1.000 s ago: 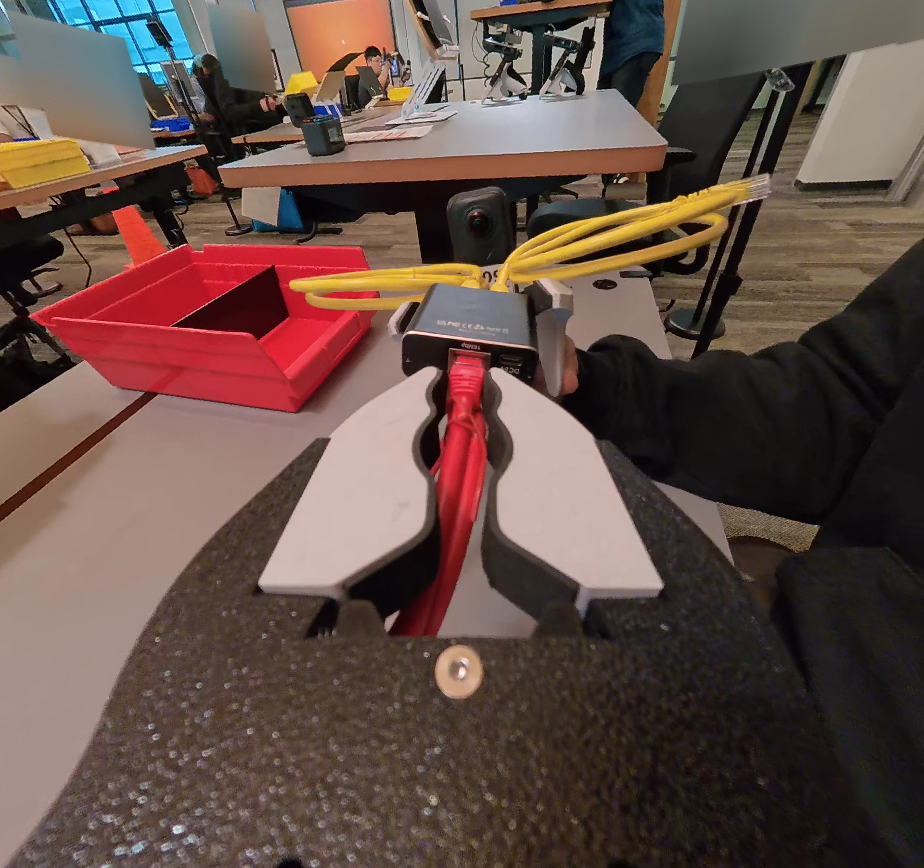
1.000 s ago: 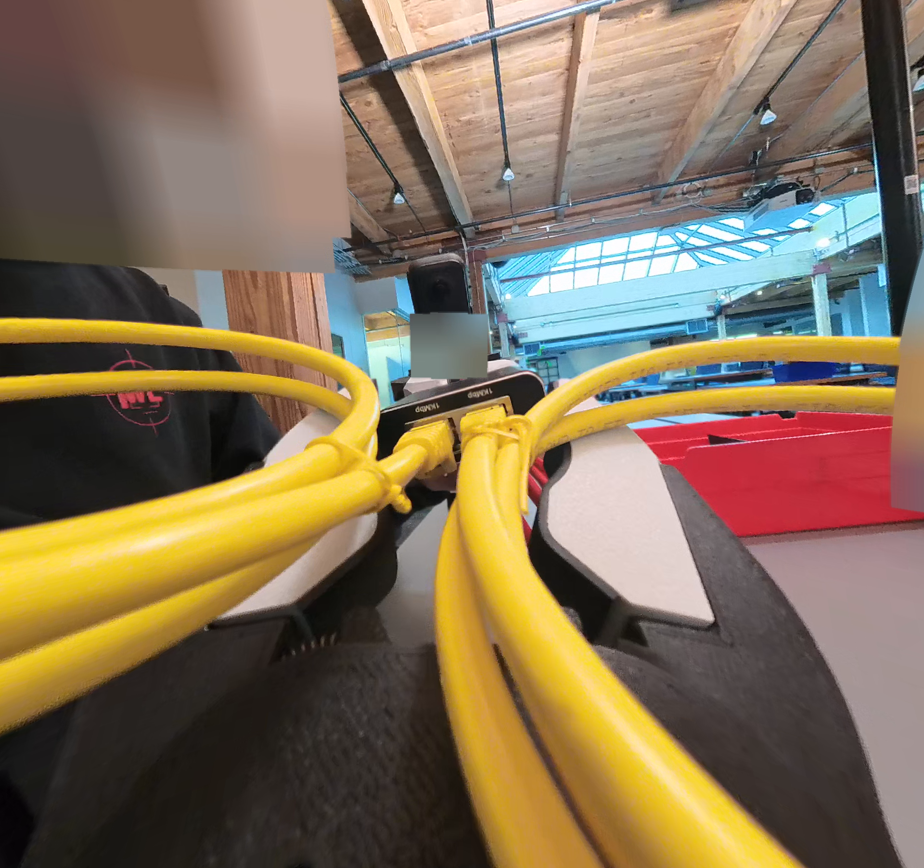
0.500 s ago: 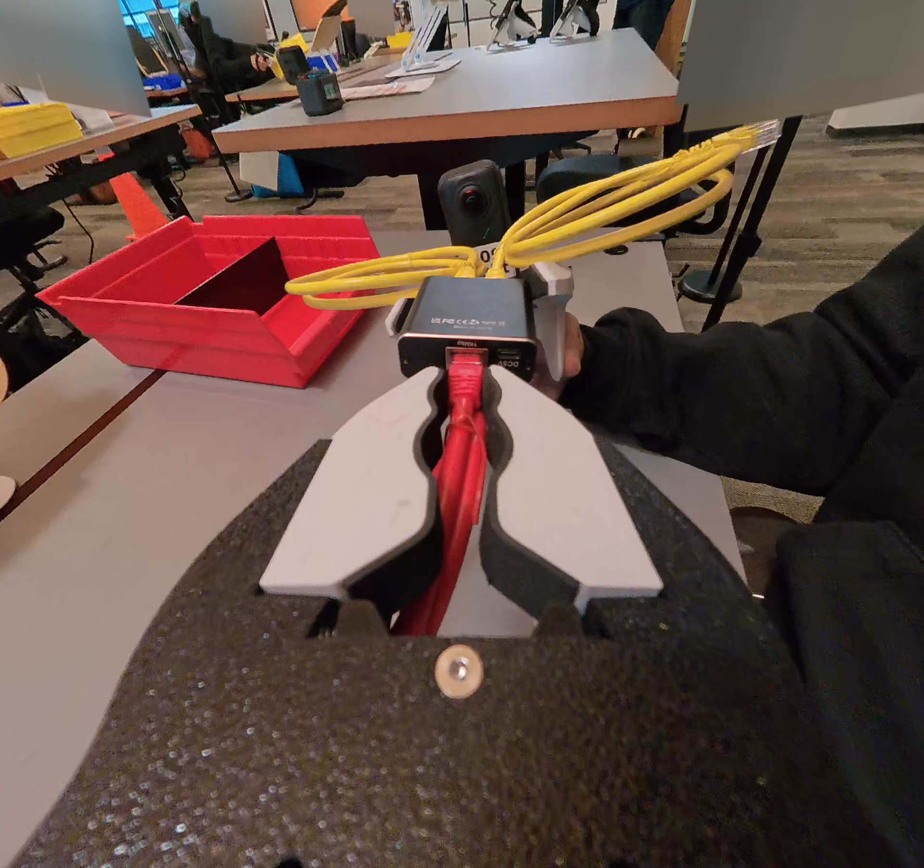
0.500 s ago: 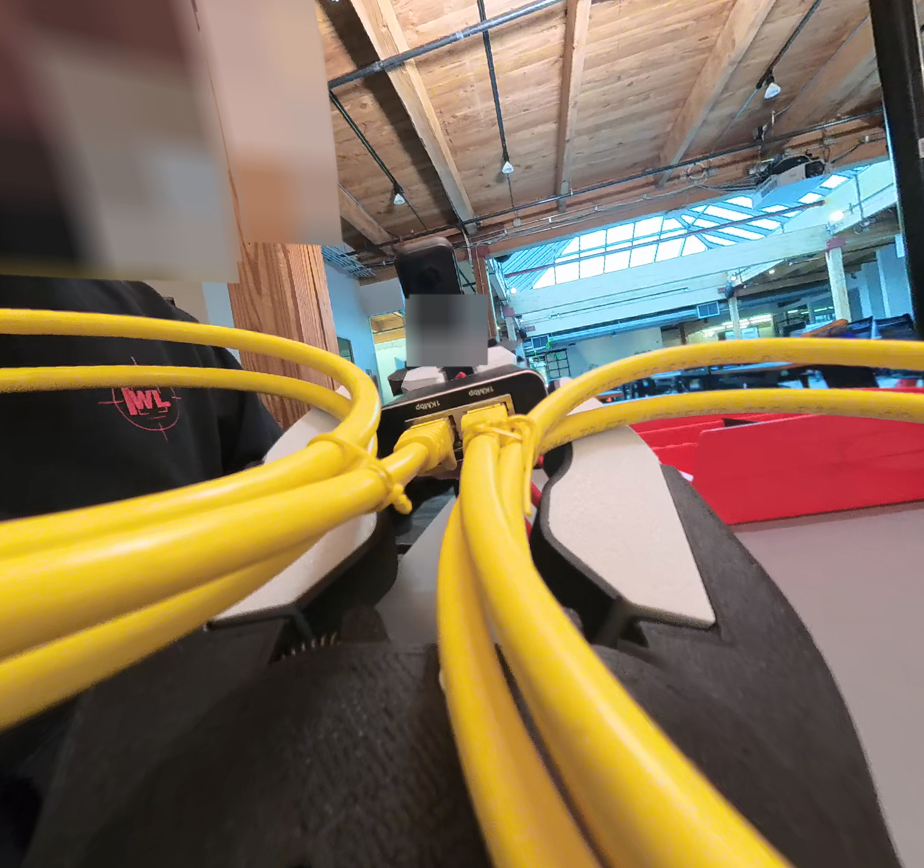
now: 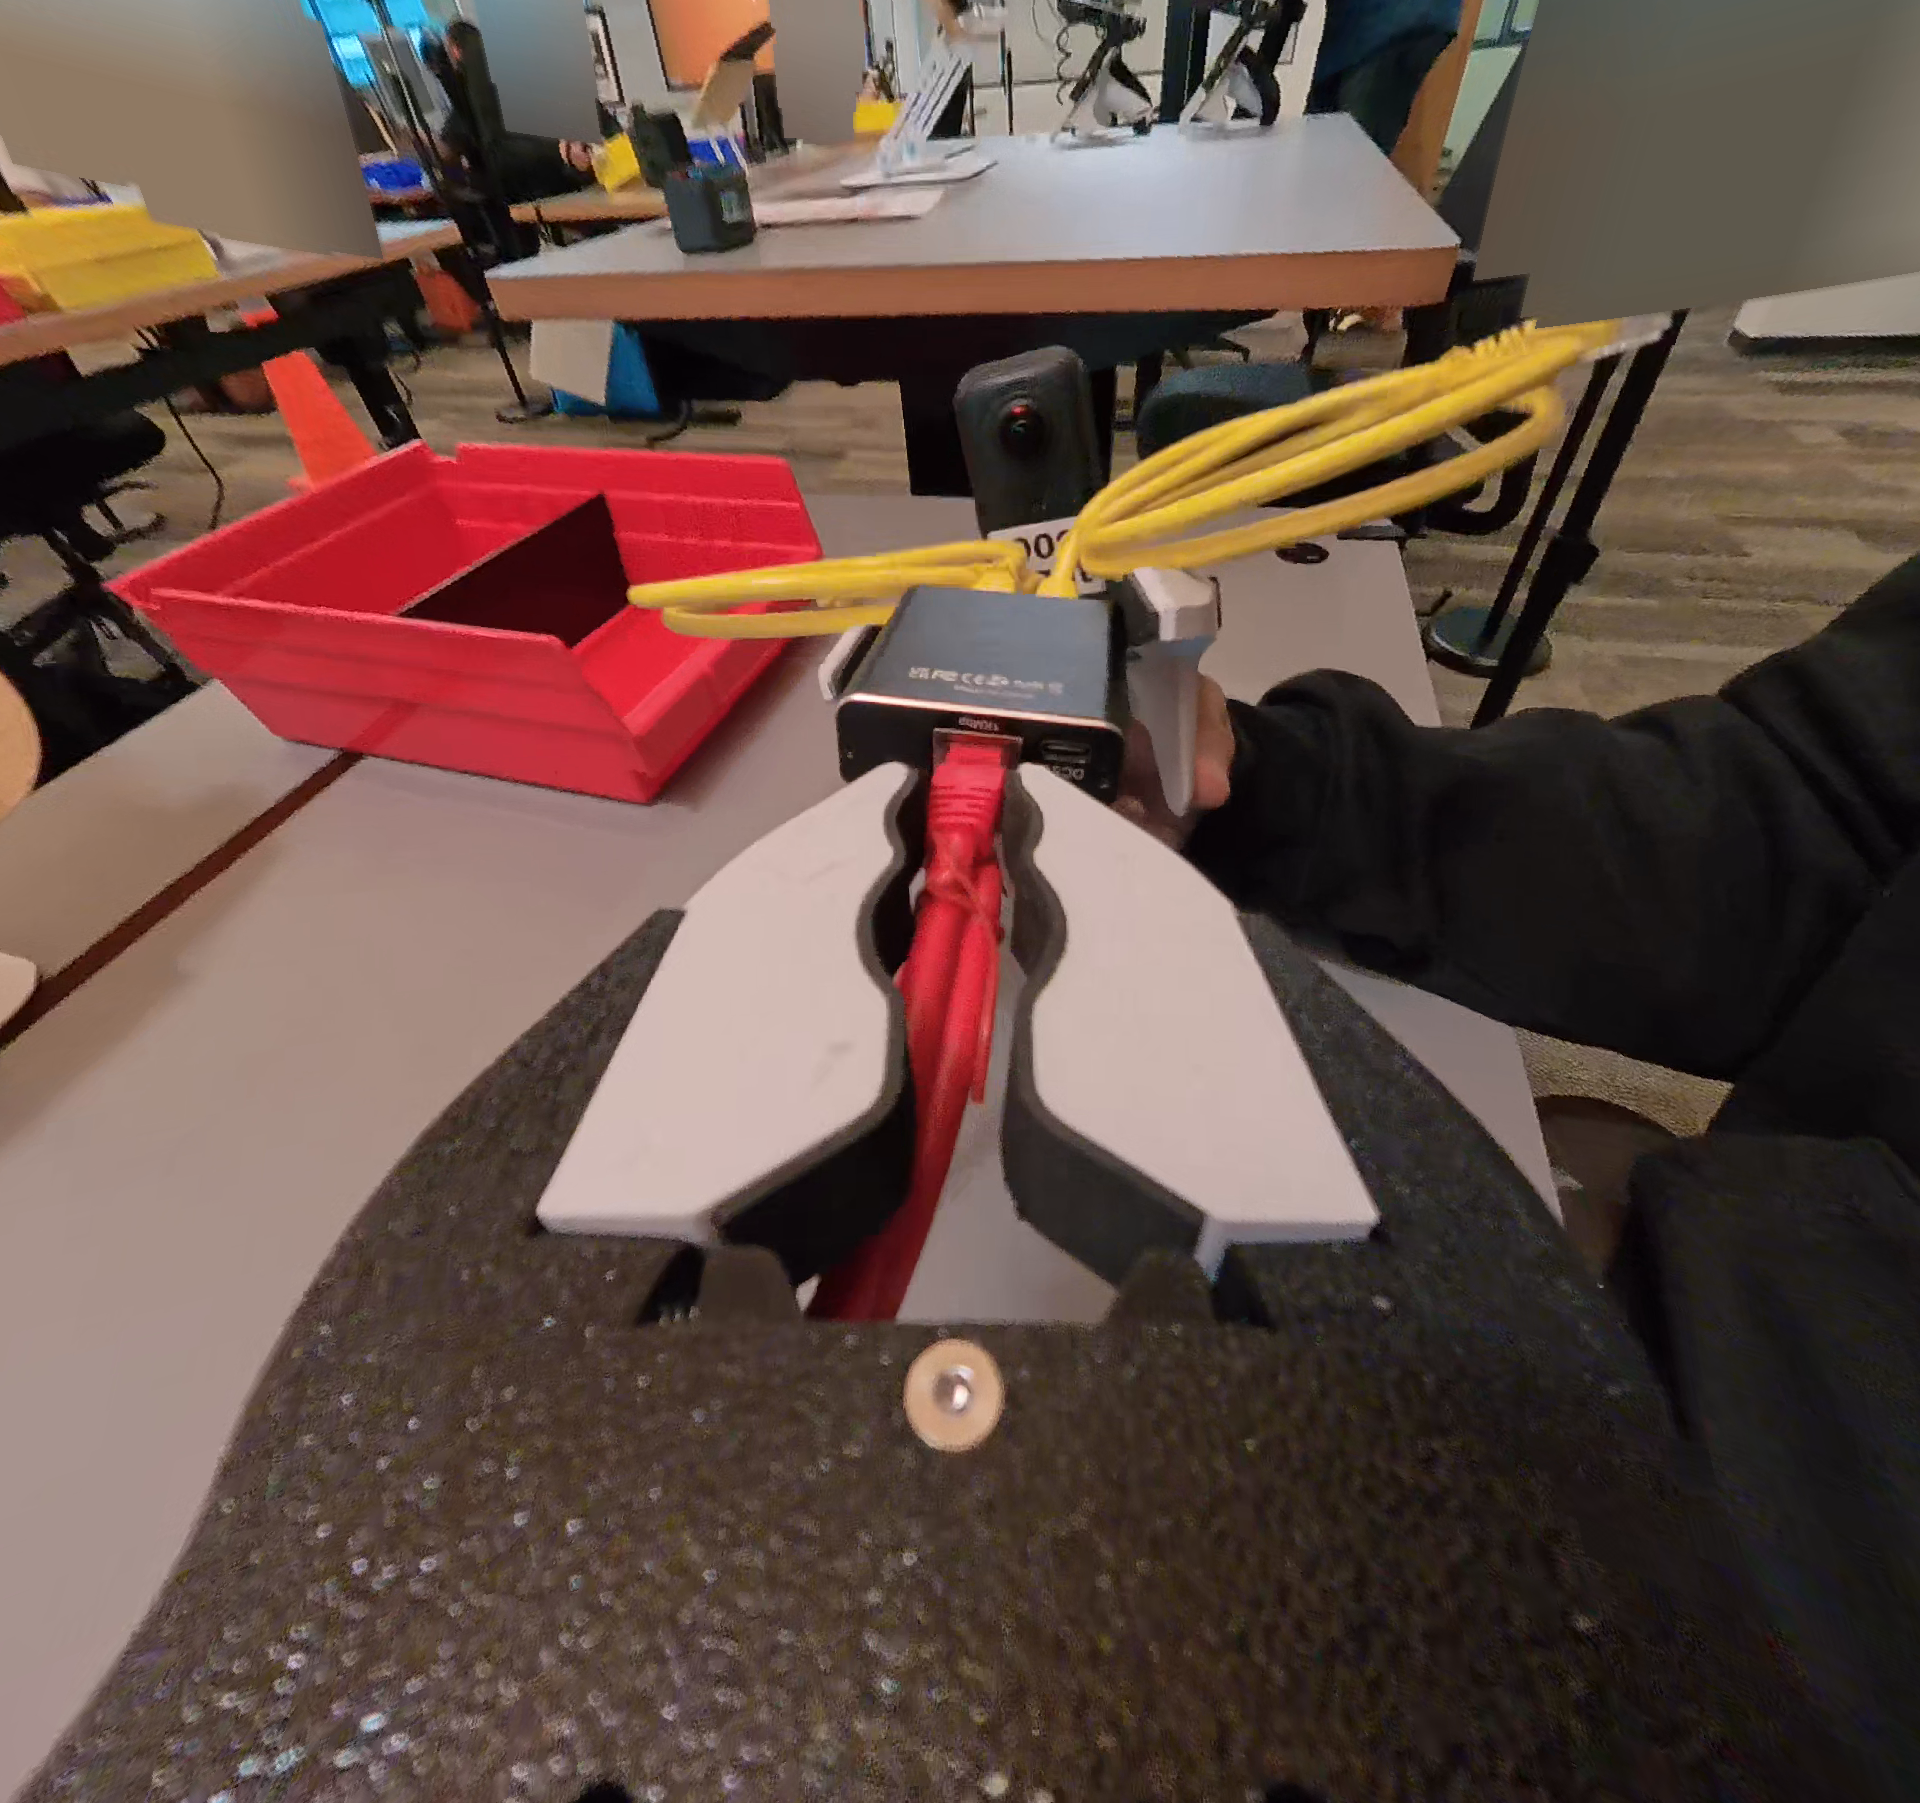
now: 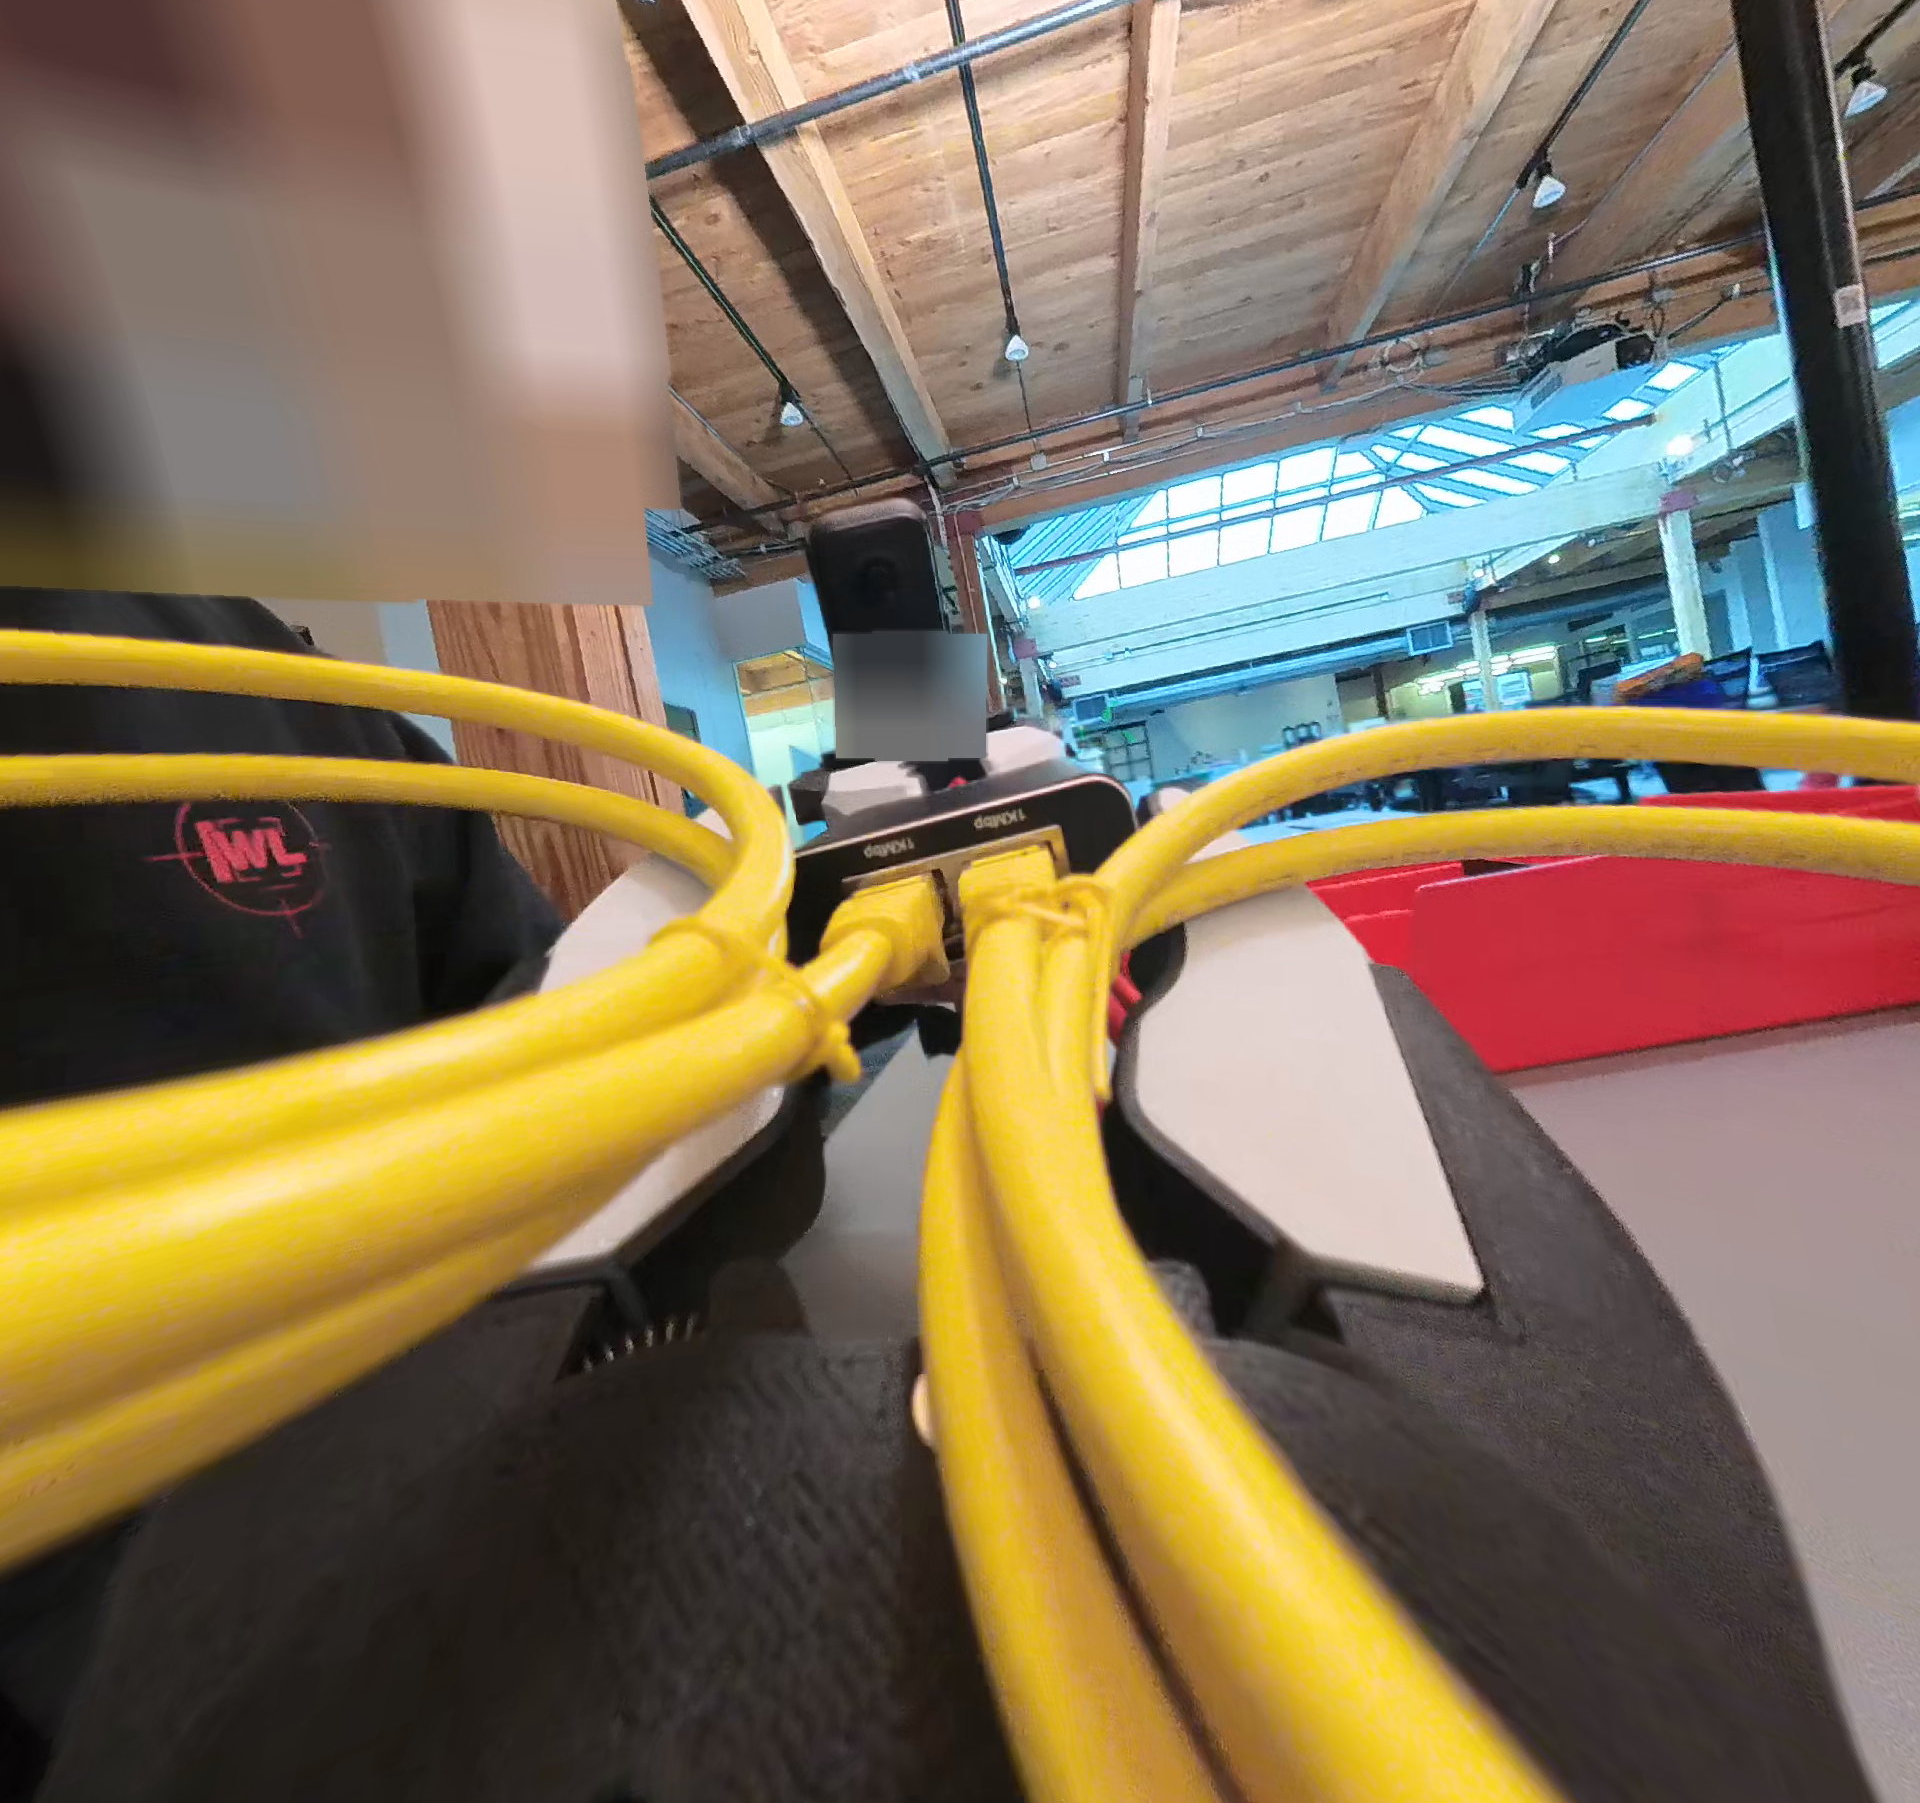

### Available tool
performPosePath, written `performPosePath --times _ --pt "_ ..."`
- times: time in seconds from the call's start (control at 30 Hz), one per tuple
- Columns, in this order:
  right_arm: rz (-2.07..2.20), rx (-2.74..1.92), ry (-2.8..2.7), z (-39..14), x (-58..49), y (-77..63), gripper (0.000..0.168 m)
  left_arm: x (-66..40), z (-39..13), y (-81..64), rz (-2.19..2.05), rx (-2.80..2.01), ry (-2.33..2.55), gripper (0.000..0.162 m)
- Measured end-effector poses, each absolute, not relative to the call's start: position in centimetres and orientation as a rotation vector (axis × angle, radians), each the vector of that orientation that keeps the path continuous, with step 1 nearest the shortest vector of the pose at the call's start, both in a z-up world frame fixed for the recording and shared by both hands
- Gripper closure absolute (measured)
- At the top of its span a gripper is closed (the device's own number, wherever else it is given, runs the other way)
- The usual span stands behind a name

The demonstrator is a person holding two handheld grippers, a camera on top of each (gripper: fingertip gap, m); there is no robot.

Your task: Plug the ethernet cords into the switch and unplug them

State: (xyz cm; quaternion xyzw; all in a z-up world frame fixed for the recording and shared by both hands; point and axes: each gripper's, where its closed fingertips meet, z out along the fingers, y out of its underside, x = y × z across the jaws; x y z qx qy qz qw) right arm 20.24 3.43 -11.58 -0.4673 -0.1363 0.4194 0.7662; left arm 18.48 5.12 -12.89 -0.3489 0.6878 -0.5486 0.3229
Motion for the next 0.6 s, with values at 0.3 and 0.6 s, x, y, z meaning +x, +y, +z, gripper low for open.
performPosePath --times 0.3,0.6 --pt "0.597 -1.086 -0.237 -8.3 23.2 2.0 0.104 17.1 -8.0 9.3 -1.427 -0.869 1.355 0.105" --pt "0.151 -1.098 -0.005 1.4 31.9 -4.9 0.102 13.4 -10.4 12.6 -1.352 -0.922 1.357 0.106"
